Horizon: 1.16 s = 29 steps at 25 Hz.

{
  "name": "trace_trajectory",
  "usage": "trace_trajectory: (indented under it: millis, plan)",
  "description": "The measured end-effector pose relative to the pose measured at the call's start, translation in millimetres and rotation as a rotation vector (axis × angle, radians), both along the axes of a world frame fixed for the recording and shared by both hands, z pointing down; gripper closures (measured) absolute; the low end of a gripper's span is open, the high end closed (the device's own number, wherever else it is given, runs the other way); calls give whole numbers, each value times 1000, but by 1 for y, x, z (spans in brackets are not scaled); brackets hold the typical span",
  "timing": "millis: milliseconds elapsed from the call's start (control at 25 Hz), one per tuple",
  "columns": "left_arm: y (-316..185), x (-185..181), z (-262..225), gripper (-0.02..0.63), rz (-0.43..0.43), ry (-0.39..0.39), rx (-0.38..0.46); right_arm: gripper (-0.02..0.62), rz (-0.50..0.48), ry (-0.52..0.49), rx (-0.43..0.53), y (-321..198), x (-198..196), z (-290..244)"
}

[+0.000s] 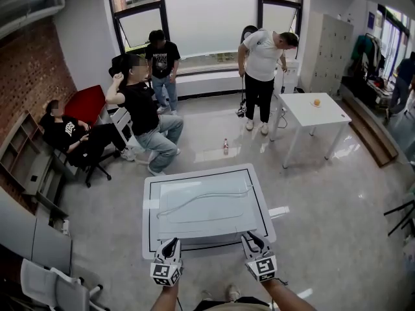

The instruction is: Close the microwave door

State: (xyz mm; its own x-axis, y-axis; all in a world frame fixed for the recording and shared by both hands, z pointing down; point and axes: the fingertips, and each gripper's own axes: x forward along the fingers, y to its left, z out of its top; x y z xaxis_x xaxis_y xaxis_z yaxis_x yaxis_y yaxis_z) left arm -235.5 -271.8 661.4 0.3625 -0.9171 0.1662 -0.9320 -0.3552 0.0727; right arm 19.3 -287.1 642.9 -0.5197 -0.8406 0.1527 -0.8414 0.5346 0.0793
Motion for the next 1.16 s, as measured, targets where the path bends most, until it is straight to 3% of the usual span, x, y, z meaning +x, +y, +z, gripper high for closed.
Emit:
trace_trajectory:
  millis: [1160]
  plan:
    - [-2,8,-3,597,27,-9,-4,548,-29,22,-21,3,-7,0]
